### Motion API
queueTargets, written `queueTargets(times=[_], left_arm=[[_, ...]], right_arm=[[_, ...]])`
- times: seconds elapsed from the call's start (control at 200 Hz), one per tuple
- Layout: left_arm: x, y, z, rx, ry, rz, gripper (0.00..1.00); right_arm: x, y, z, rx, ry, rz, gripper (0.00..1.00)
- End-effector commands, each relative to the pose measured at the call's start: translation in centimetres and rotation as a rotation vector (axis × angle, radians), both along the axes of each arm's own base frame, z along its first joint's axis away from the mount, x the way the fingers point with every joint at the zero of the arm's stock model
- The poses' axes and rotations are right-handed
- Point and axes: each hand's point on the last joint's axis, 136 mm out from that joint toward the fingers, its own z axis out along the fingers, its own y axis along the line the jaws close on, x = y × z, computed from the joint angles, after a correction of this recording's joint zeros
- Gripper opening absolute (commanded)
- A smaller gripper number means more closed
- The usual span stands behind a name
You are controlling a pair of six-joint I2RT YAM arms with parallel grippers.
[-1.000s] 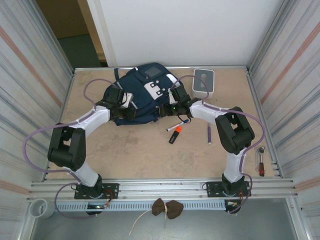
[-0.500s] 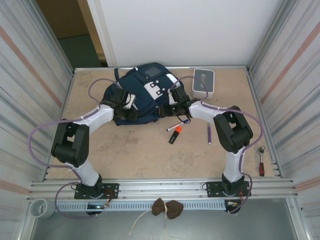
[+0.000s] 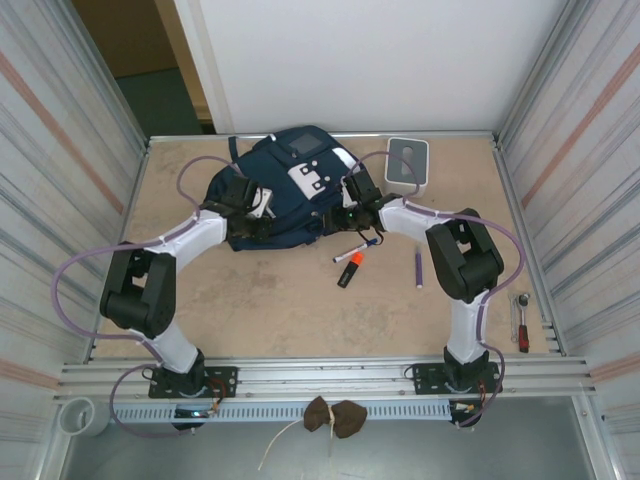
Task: Pack the student bag
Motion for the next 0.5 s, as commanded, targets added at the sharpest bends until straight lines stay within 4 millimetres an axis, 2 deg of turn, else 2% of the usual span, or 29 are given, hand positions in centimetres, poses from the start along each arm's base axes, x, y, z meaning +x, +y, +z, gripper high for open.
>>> queueTargets(times=[0.0, 0.291, 0.396, 0.496], left_arm=[[0.1, 2.5, 1.1, 0.054, -0.031, 0.042, 0.10], [-0.4, 3.1, 2.3, 0.017, -0.036, 0.035, 0.02], [-0.6, 2.8, 2.4, -0.004, -0.039, 0.032, 0.00], [-1.0, 1.9, 2.9, -0.068, -0.057, 0.023, 0.00]], right_arm=[[1.3, -3.7, -2.0, -0.153, 0.023, -0.075, 0.43], [4.0, -6.0, -2.4, -0.211, 0.022, -0.124, 0.43], [5.0, -5.6, -1.3, -0.184, 0.003, -0.114, 0.43], [5.0, -4.2, 1.1, -0.125, -0.032, -0.063, 0.45]])
